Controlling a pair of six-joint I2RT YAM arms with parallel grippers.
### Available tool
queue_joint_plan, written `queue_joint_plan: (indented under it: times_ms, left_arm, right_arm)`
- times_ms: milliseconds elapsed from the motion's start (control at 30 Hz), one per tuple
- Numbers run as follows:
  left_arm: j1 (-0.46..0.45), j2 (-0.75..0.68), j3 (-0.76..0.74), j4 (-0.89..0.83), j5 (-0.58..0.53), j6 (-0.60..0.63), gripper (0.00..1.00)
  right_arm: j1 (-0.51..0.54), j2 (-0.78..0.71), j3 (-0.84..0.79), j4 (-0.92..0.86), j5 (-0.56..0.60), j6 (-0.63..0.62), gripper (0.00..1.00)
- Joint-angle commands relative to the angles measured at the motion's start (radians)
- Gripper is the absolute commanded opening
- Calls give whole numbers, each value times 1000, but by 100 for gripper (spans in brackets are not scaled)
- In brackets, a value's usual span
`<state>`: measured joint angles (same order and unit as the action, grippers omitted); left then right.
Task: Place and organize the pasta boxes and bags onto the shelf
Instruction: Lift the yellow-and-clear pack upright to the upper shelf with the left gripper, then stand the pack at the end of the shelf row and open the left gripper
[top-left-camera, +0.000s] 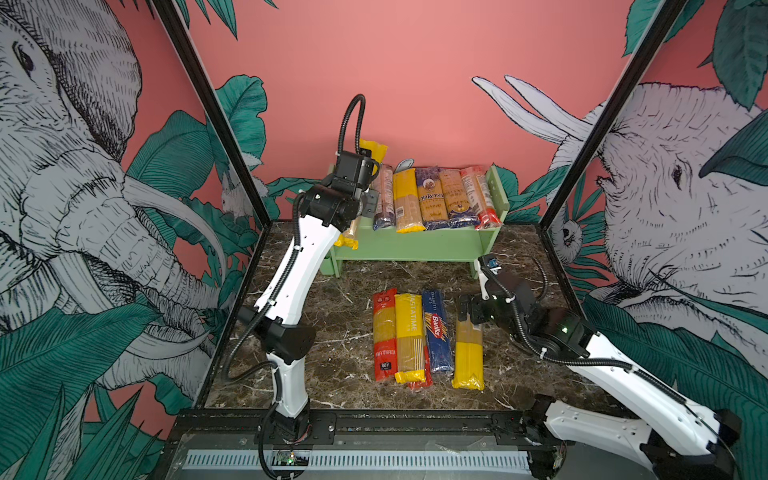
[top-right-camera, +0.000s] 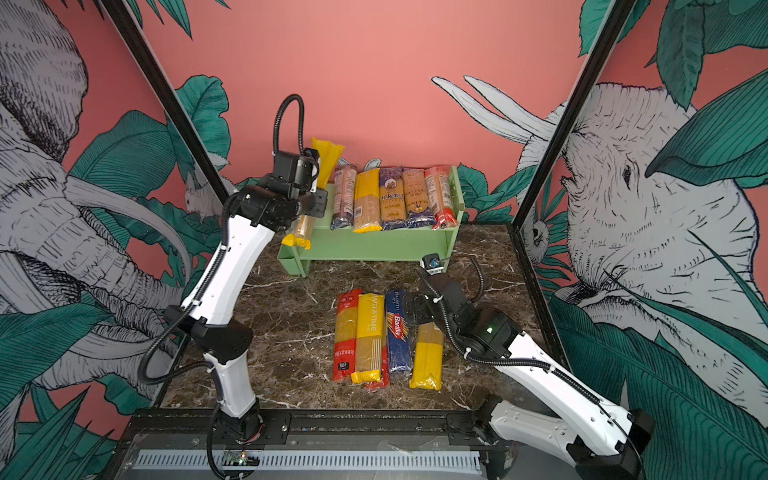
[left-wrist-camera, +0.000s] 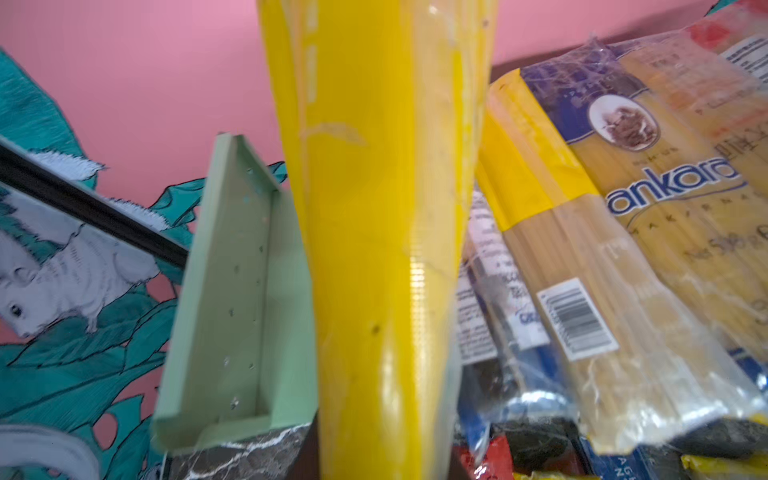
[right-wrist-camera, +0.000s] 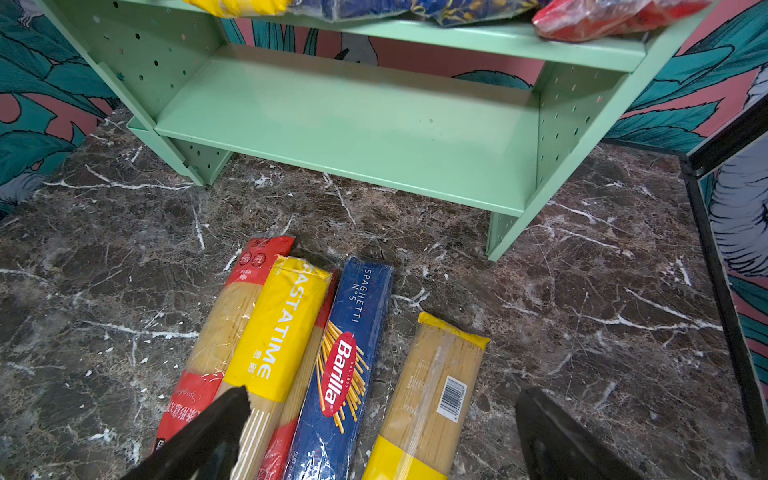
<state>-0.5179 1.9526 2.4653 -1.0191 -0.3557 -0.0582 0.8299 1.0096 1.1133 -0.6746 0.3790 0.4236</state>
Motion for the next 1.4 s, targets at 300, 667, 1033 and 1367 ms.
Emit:
queue_joint_plan:
  times_ms: [300,667,1033,1367]
  left_arm:
    - [56,42,115,299,37,-8,0]
    - [129,99,116,327,114,-87,2]
    - [156,131,111,324,178,-128,23]
    - [160,138,101,320,202,-136,46]
  right_arm:
    - [-27,52,88,-55,29,-18,99]
    - [-35,72,106,-77,33,-3,99]
    - [-37,81,112,-77,35,1,99]
    - [-41,60,105,-88,47,2,99]
